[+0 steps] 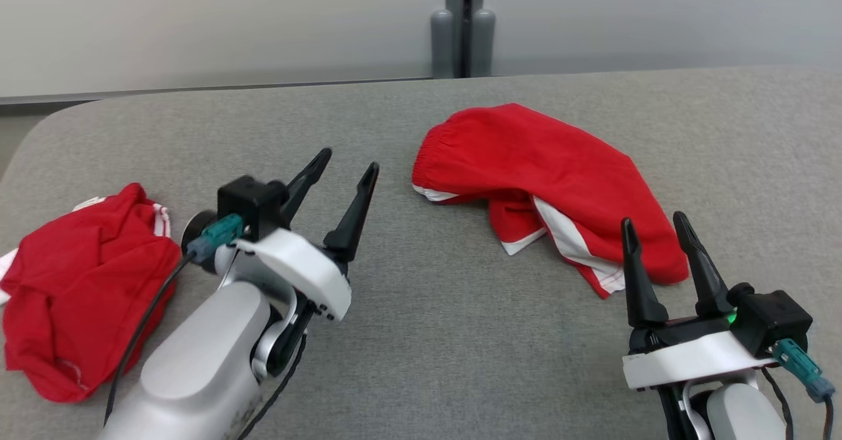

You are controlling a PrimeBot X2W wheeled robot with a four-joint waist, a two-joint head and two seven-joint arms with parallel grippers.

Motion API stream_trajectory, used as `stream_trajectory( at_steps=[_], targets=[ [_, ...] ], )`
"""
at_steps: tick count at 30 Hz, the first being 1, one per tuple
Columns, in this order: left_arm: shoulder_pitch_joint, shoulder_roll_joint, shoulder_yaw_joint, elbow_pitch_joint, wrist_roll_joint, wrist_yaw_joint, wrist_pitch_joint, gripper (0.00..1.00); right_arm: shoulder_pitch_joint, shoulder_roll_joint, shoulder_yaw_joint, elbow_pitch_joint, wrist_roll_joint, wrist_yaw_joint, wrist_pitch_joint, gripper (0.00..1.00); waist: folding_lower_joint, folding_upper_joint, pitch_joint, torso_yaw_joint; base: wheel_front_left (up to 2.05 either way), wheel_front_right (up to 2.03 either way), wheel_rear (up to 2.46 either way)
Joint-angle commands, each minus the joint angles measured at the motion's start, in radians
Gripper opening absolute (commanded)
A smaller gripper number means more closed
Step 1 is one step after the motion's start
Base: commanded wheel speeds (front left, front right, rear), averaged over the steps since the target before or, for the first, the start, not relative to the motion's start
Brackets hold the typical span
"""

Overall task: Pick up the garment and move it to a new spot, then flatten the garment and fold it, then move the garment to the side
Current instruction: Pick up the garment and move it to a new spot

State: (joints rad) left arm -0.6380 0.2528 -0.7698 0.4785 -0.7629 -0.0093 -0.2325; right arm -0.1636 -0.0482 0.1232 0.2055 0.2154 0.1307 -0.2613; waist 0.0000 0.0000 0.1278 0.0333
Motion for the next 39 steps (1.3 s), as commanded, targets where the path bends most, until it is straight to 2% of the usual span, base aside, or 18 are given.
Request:
stream_trajectory(
  at_steps=[1,5,8,13,14,19,21,26,28,34,39],
  targets=[
    [0.047,0.005,0.011,-0.018,0.015,0.014,-0.017,1.0,0.017,-0.005,-0.004,0.0,-0.012,0.0,-0.006,1.0,0.0,0.0,-0.03,0.057,0.0,0.0,0.0],
    [0.164,0.008,0.096,-0.091,0.066,0.058,-0.033,1.0,0.036,-0.004,-0.008,0.005,-0.038,0.0,-0.006,1.0,0.0,0.0,-0.048,0.099,0.0,0.0,0.0],
    [0.288,-0.028,0.214,-0.182,0.13,0.077,-0.032,1.0,0.045,-0.004,-0.014,0.007,-0.054,0.0,-0.006,1.0,0.0,0.0,-0.059,0.119,0.0,0.0,0.0],
    [0.442,-0.111,0.393,-0.287,0.238,0.022,-0.032,1.0,0.051,-0.004,-0.013,0.007,-0.071,0.0,-0.006,1.0,0.0,0.0,-0.065,0.134,0.0,0.0,0.0],
    [0.442,-0.111,0.393,-0.287,0.238,0.022,-0.032,1.0,0.051,-0.004,-0.013,0.007,-0.071,0.0,-0.006,1.0,0.0,0.0,-0.065,0.134,0.0,0.0,0.0],
    [0.495,-0.167,0.474,-0.294,0.338,-0.05,-0.033,1.0,0.045,-0.004,-0.013,0.022,-0.071,0.0,-0.006,1.0,0.0,0.0,-0.05,0.151,0.0,0.0,0.0],
    [0.496,-0.183,0.491,-0.287,0.353,-0.069,-0.032,1.0,0.025,-0.003,-0.002,0.038,-0.052,0.0,-0.006,1.0,0.0,0.0,-0.041,0.158,0.0,0.0,0.0],
    [0.462,-0.198,0.494,-0.272,0.377,-0.094,-0.033,1.0,-0.064,-0.032,0.011,0.134,-0.145,0.0,-0.004,1.0,0.0,0.0,0.004,0.193,0.0,0.0,0.0],
    [0.455,-0.201,0.481,-0.275,0.35,-0.096,-0.033,1.0,-0.115,-0.057,0.028,0.186,-0.184,0.0,0.007,1.0,0.0,0.0,0.027,0.211,0.0,0.0,0.0],
    [0.418,-0.2,0.404,-0.283,0.274,-0.076,-0.033,1.0,-0.264,-0.166,0.097,0.329,-0.243,0.0,0.071,1.0,0.0,0.0,0.092,0.275,0.0,0.0,0.0],
    [0.392,-0.2,0.378,-0.296,0.247,-0.054,-0.033,1.0,-0.365,-0.245,0.166,0.423,-0.231,0.0,0.117,1.0,0.0,0.0,0.134,0.312,0.0,0.0,0.0]
  ],
)
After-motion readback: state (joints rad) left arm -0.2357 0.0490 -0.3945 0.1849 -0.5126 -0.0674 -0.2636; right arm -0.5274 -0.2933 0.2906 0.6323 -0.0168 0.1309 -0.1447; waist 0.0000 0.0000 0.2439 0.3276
